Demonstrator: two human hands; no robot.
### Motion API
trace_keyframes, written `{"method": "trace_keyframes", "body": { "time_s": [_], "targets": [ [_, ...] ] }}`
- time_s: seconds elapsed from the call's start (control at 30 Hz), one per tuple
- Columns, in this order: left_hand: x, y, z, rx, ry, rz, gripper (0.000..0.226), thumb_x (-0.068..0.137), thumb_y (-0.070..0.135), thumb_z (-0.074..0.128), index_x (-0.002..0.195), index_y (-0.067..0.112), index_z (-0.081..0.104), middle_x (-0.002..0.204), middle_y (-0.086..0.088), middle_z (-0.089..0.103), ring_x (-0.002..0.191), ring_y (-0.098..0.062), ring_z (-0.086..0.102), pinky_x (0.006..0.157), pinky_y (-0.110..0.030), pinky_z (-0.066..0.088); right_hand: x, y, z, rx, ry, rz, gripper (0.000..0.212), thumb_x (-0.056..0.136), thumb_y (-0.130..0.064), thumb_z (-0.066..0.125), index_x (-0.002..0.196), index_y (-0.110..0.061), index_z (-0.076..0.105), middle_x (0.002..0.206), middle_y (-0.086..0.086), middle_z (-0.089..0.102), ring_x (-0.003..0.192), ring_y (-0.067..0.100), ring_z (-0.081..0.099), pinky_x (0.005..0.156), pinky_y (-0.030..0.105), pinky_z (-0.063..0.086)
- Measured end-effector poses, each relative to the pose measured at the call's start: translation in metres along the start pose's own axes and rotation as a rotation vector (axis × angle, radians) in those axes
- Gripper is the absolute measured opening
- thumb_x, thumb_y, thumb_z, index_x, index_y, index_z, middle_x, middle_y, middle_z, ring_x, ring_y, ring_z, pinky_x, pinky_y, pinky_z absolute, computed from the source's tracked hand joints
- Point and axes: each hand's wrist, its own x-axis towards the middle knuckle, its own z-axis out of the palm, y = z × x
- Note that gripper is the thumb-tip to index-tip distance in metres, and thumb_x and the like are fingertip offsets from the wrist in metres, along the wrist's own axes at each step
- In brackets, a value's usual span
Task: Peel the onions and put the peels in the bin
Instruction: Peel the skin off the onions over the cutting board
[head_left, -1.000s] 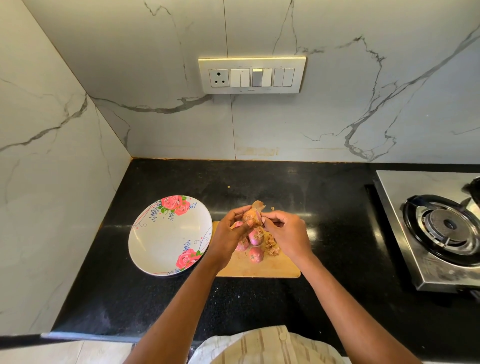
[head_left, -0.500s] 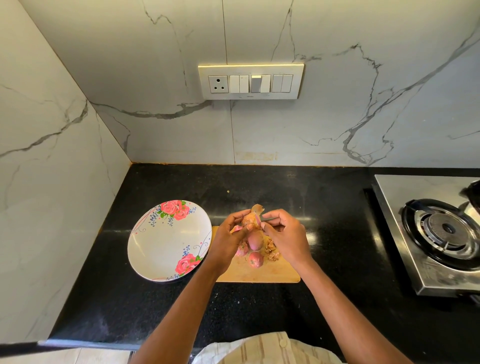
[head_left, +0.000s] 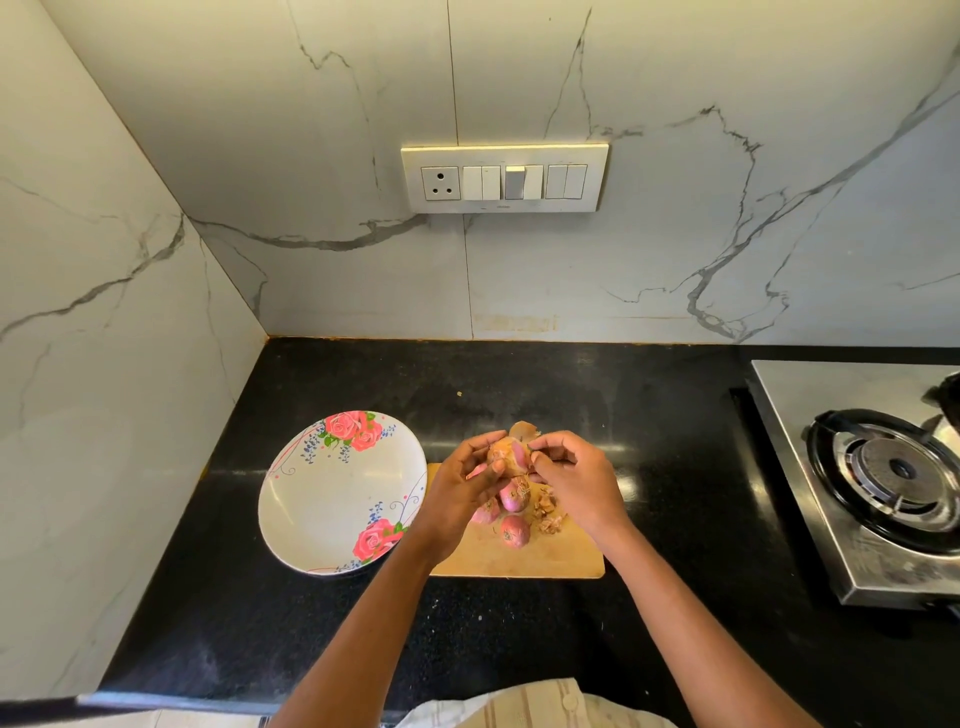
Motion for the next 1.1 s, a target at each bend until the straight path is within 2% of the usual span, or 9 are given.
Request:
{"method": "trace_keyframes", "body": {
  "time_s": [0.07,0.2,0.33,0.5,0.63,0.8,0.93,1.03,1.1],
  "targets": [
    [0.001,0.001,0.0,-0.013,0.0,-0.011,0.034,0.102,0.019,0.059,0.135,0.025,0.058,0.13,0.003,0.067,0.119,-0.018,0.066,0.1,-0.038,0.056,0.0,-0.003,-0.002,0.101,-0.039,0.029,0.008,0.096,-0.02,0.069,0.102,-0.023,0.074,0.103,-0.006,0.075,0.1,0.015,0.072,0.086,0.04,0.062],
    [0.0,0.001,0.001,0.022,-0.007,-0.009,0.032,0.103,0.022,0.057,0.134,0.032,0.058,0.131,0.006,0.066,0.12,-0.016,0.065,0.102,-0.038,0.055,-0.006,-0.01,0.001,0.137,-0.018,0.003,0.026,0.082,-0.034,0.083,0.103,-0.021,0.075,0.1,-0.007,0.076,0.097,0.011,0.073,0.083,0.031,0.06],
    [0.001,0.001,0.001,-0.006,-0.031,-0.039,0.03,0.104,0.025,0.055,0.133,0.025,0.058,0.128,0.0,0.068,0.118,-0.02,0.066,0.103,-0.04,0.054,-0.007,-0.007,0.002,0.184,0.02,0.026,0.021,0.084,-0.018,0.082,0.102,-0.016,0.074,0.096,-0.001,0.077,0.094,0.017,0.074,0.081,0.035,0.063],
    [0.013,0.013,0.006,0.09,0.032,0.008,0.046,0.084,0.051,0.068,0.124,0.029,0.059,0.118,0.007,0.071,0.11,-0.014,0.069,0.101,-0.037,0.056,0.001,-0.011,0.003,0.05,0.004,-0.072,0.015,0.088,-0.014,0.078,0.1,-0.021,0.07,0.098,-0.003,0.075,0.095,0.013,0.072,0.086,0.041,0.061],
    [0.016,0.013,0.007,0.068,0.039,0.04,0.046,0.084,0.048,0.07,0.124,0.028,0.06,0.121,0.005,0.069,0.113,-0.015,0.067,0.099,-0.035,0.057,0.002,-0.014,0.005,0.004,0.053,-0.106,0.012,0.093,-0.01,0.072,0.097,-0.02,0.067,0.093,-0.004,0.074,0.085,0.011,0.073,0.078,0.041,0.063],
    [0.014,0.011,0.005,0.066,0.027,0.053,0.038,0.091,0.045,0.068,0.125,0.029,0.059,0.121,0.007,0.069,0.113,-0.015,0.068,0.097,-0.034,0.057,0.001,-0.014,0.01,-0.06,0.101,-0.137,0.012,0.095,-0.016,0.07,0.098,-0.026,0.065,0.097,-0.011,0.071,0.089,0.007,0.071,0.076,0.03,0.062],
    [0.011,0.014,0.005,0.064,0.002,0.044,0.033,0.094,0.04,0.066,0.124,0.029,0.058,0.122,0.006,0.068,0.113,-0.014,0.067,0.095,-0.03,0.057,0.005,-0.013,0.009,-0.165,0.177,-0.137,0.011,0.098,-0.015,0.065,0.097,-0.026,0.065,0.098,-0.018,0.066,0.094,-0.001,0.062,0.073,0.012,0.046],
    [0.007,0.016,0.007,0.041,-0.042,0.025,0.03,0.097,0.035,0.064,0.125,0.028,0.058,0.125,0.003,0.067,0.116,-0.015,0.066,0.096,-0.031,0.056,0.011,-0.014,0.001,-0.167,0.23,-0.089,0.012,0.1,-0.011,0.061,0.098,-0.022,0.067,0.101,-0.013,0.066,0.091,0.002,0.064,0.063,0.007,0.046],
    [0.004,0.016,0.005,-0.047,-0.052,-0.009,0.036,0.094,0.033,0.064,0.128,0.024,0.057,0.125,-0.002,0.067,0.117,-0.021,0.066,0.098,-0.034,0.056,0.014,-0.012,-0.005,-0.105,0.254,-0.035,0.011,0.1,-0.008,0.06,0.1,-0.017,0.067,0.102,-0.007,0.066,0.08,-0.002,0.069,0.058,0.007,0.049]
  ]
}}
